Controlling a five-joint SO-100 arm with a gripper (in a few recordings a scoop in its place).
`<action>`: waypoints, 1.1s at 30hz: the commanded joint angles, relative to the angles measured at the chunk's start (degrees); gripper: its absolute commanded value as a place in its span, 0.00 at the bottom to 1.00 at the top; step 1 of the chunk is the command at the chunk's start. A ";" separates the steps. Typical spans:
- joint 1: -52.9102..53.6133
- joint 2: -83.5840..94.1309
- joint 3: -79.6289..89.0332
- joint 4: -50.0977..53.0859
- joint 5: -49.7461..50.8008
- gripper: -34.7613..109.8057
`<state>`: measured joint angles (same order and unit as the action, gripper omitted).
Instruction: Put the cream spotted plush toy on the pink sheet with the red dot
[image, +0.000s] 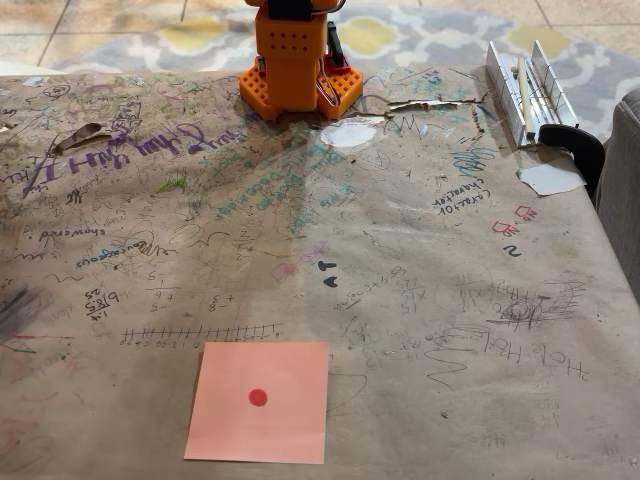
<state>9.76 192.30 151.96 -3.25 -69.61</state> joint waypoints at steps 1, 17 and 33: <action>-0.53 1.32 -16.26 -3.43 0.53 0.24; -7.21 1.23 -24.17 2.81 -4.92 0.24; -4.22 0.88 26.02 -8.17 -18.46 0.43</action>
<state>4.66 192.83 177.80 -7.65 -87.98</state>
